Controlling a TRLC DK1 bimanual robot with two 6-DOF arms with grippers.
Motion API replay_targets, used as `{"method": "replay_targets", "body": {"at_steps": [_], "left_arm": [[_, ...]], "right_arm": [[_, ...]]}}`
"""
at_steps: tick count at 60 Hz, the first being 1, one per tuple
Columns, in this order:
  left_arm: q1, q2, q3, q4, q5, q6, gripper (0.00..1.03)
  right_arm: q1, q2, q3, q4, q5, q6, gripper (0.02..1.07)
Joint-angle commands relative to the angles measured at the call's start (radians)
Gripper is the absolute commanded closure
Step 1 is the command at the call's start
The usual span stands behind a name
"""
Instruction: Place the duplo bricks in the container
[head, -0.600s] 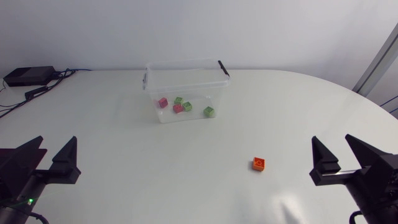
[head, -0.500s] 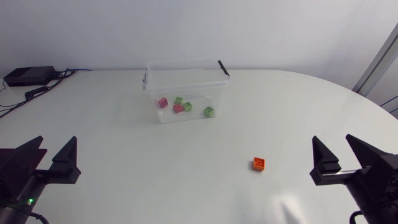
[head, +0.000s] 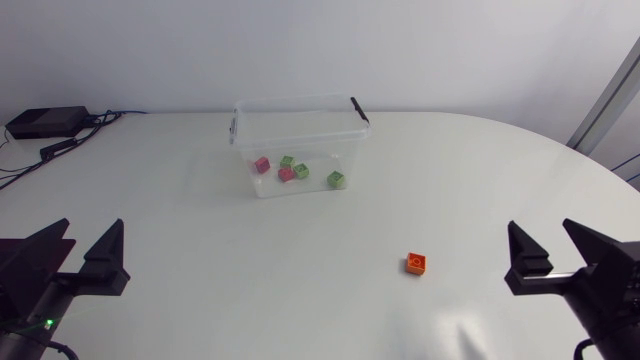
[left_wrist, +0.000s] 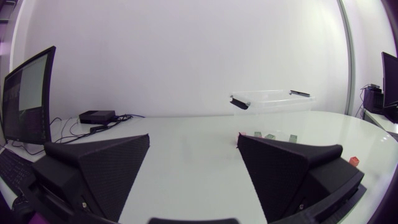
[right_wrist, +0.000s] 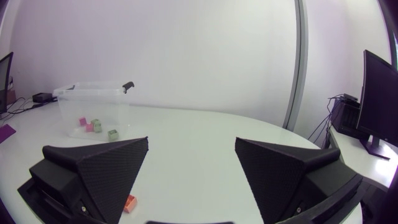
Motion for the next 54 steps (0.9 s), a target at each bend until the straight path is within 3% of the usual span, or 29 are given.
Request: {"method": "replay_targets", "body": {"at_steps": [1, 13, 28, 41, 54], "left_arm": [[0.007, -0.011, -0.018, 0.007, 0.006, 0.010, 0.04], [0.008, -0.011, -0.018, 0.007, 0.006, 0.010, 0.04], [0.007, -0.011, -0.018, 0.007, 0.006, 0.010, 0.04], [0.008, -0.011, -0.018, 0.007, 0.006, 0.010, 0.04], [0.007, -0.011, -0.018, 0.007, 0.006, 0.010, 0.04]], "right_arm": [[0.004, 0.119, 0.148, -0.036, 0.001, 0.018, 0.06], [0.087, 0.422, 0.474, -0.280, 0.004, 0.185, 0.06], [0.322, 0.692, 0.664, -0.496, 0.061, 0.386, 0.07], [0.359, 0.907, 0.717, -0.581, 0.040, 0.429, 0.07], [0.372, 1.113, 0.707, -0.555, -0.043, 0.395, 0.07]]}}
